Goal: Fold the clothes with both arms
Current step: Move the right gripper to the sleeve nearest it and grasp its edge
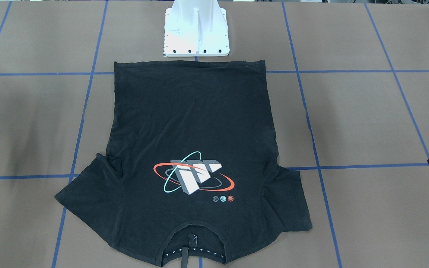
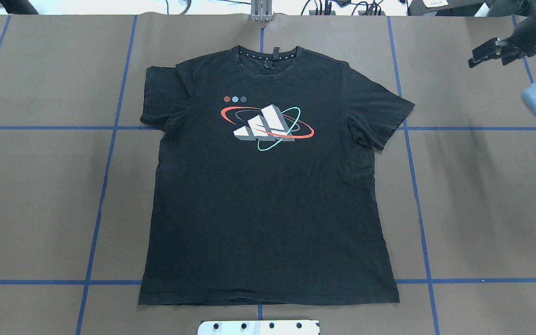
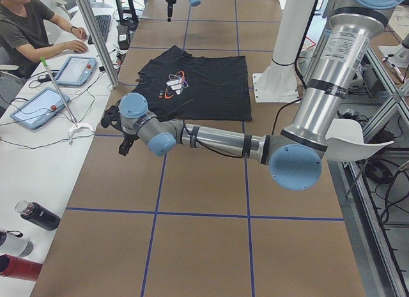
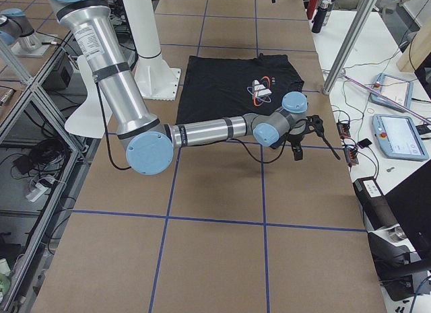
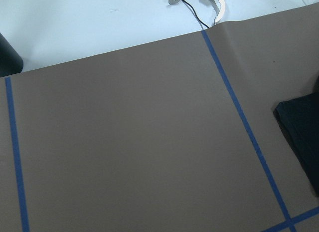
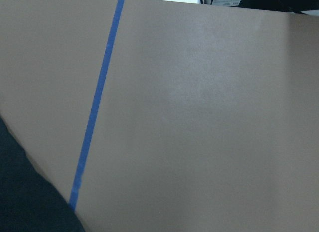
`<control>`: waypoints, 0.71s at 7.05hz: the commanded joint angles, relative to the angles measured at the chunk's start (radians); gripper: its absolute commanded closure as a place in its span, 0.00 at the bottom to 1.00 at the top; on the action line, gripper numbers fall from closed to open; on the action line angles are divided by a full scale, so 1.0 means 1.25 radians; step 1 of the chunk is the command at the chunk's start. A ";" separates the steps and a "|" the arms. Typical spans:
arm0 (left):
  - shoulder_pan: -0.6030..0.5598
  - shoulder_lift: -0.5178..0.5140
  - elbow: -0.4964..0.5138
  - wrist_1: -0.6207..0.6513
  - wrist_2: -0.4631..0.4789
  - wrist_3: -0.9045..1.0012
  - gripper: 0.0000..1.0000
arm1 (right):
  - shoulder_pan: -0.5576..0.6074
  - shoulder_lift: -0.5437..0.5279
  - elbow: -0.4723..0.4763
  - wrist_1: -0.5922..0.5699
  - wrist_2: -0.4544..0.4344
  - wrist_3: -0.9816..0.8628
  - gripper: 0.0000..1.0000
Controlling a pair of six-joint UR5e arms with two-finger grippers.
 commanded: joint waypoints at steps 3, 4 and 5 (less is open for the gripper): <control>0.122 -0.065 0.100 -0.184 0.130 -0.225 0.00 | -0.125 0.027 -0.056 0.169 -0.083 0.106 0.01; 0.132 -0.072 0.100 -0.185 0.130 -0.241 0.00 | -0.133 0.025 -0.067 0.171 -0.083 0.128 0.02; 0.144 -0.073 0.100 -0.185 0.131 -0.247 0.00 | -0.163 0.023 -0.079 0.171 -0.096 0.140 0.02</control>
